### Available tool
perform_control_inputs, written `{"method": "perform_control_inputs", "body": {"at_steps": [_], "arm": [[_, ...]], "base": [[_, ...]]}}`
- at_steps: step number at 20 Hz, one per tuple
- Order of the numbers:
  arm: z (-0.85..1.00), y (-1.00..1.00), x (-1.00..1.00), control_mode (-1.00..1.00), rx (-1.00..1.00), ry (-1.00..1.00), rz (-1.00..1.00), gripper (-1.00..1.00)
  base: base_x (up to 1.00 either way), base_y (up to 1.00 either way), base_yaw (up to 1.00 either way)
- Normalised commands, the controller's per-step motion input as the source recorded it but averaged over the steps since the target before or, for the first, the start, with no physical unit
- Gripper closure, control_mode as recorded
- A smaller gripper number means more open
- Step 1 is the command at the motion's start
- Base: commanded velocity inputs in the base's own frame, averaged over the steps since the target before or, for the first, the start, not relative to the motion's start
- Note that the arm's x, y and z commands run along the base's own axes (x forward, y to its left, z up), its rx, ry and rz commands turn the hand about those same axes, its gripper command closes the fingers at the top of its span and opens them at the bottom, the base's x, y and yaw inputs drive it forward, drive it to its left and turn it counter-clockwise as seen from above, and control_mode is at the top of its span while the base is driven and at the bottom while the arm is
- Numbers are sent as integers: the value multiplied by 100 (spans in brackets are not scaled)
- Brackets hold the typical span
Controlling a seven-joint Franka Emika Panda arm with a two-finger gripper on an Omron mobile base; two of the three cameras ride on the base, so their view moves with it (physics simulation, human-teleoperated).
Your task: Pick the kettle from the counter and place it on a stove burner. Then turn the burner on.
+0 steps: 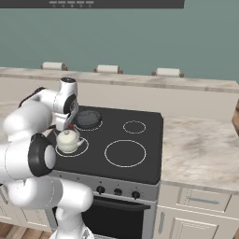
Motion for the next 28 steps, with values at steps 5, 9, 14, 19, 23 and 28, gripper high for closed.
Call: {"method": "perform_control_inputs", "body": {"at_steps": [5, 9, 14, 19, 23, 28], "arm": [[-13, 2, 12, -100, 0, 0, 0, 100], [-20, 6, 6, -100, 0, 0, 0, 100], [-12, 4, 16, -100, 0, 0, 0, 100], [-7, 0, 22, -100, 0, 0, 0, 100], [-7, 4, 14, -100, 0, 0, 0, 100], [-14, 1, 0, -100, 0, 0, 0, -100]], "base": [[0, 0, 0], [0, 0, 0], [0, 0, 0], [0, 0, 0], [0, 0, 0], [0, 0, 0]]}}
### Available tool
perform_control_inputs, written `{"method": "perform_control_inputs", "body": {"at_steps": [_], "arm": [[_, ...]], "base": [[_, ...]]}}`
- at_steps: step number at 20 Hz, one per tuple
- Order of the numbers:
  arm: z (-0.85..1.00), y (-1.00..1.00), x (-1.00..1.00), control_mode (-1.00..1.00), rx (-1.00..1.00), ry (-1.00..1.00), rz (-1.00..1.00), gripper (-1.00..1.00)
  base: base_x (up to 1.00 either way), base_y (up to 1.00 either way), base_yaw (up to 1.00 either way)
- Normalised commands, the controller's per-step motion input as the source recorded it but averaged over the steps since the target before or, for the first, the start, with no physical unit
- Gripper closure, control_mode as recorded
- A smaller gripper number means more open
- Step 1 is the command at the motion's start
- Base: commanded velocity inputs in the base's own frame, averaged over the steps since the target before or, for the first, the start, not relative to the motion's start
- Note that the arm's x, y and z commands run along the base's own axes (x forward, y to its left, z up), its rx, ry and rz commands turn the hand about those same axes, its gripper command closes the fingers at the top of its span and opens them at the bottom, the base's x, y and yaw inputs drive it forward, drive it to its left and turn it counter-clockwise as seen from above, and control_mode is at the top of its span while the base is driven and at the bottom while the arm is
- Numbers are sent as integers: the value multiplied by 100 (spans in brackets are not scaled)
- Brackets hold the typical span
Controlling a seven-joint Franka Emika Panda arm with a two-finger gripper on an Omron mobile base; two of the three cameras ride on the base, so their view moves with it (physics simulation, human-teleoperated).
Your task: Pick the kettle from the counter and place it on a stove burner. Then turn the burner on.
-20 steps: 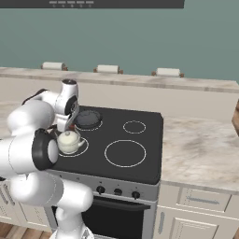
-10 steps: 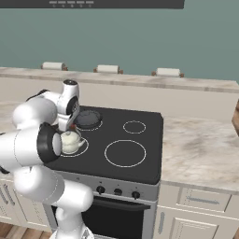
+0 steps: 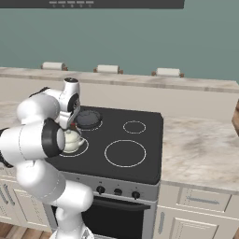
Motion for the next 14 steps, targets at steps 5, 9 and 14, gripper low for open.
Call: {"method": "perform_control_inputs", "body": {"at_steps": [5, 9, 14], "arm": [[-10, 0, 0, -100, 0, 0, 0, -100], [-3, 0, 0, -100, 0, 0, 0, -100], [0, 0, 0, -100, 0, 0, 0, -100]], "base": [[0, 0, 0], [0, 0, 0], [0, 0, 0]]}}
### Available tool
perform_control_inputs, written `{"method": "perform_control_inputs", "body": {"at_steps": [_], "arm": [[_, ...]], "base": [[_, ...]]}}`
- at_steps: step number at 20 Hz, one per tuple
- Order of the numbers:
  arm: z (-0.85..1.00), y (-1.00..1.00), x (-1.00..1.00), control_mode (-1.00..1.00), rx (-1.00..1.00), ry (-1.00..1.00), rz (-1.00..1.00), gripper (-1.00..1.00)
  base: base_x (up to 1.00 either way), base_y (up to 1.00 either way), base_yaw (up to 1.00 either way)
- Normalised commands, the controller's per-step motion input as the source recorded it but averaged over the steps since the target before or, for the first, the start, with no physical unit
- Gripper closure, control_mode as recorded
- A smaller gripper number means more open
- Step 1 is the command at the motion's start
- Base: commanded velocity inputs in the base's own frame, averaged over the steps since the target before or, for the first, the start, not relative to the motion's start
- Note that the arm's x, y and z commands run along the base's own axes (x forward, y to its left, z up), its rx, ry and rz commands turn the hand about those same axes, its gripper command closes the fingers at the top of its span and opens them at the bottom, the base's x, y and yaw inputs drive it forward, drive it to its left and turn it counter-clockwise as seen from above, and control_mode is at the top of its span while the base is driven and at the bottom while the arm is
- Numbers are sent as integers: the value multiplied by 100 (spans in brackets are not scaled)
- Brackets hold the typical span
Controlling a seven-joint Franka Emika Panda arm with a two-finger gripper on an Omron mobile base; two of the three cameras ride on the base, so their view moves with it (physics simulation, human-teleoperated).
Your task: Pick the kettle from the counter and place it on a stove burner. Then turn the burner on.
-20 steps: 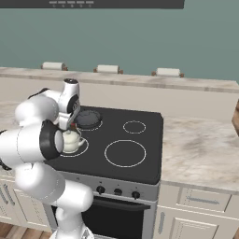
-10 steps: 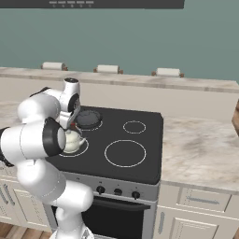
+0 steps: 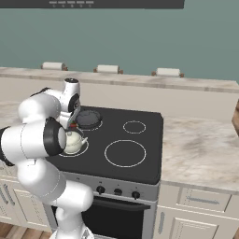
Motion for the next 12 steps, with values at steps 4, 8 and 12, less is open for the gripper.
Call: {"method": "perform_control_inputs", "body": {"at_steps": [4, 8, 12], "arm": [[0, 0, 0, -100, 0, 0, 0, -100], [10, 0, -11, -100, 0, -3, 0, -100], [35, 0, -23, -100, 0, -11, 0, -100]], "base": [[0, 0, 0], [0, 0, 0], [0, 0, 0]]}}
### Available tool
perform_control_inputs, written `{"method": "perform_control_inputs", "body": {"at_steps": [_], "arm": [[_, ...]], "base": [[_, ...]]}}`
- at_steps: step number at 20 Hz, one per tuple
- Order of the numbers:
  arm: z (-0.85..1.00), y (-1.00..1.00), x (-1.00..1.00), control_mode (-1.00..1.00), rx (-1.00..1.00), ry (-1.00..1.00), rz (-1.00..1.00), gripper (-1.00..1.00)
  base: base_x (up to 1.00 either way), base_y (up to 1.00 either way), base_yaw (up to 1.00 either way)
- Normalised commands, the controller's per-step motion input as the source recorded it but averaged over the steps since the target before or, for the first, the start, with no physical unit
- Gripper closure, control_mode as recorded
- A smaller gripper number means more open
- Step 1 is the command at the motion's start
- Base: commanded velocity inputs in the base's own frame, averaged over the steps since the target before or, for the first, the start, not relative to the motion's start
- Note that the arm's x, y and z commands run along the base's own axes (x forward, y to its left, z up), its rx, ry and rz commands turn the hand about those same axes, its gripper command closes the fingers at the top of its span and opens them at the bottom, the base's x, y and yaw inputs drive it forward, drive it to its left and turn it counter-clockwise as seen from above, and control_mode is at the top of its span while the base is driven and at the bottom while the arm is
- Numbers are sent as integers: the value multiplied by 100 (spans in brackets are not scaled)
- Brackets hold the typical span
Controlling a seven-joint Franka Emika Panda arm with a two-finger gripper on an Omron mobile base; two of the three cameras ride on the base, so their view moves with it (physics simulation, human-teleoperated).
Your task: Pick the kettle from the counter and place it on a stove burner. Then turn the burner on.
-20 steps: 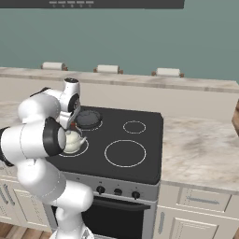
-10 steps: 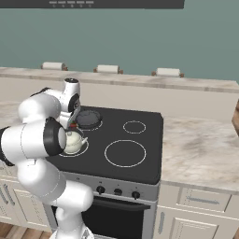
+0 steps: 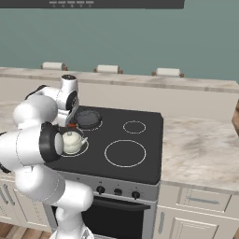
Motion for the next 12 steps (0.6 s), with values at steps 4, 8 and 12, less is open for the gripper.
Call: {"method": "perform_control_inputs", "body": {"at_steps": [4, 8, 12], "arm": [[32, 0, -39, -100, 0, -13, 0, -100], [19, 1, -56, -100, 0, -10, 1, -100], [20, 16, -59, -100, -1, -10, 7, -100]], "base": [[0, 0, 0], [0, 0, 0], [0, 0, 0]]}}
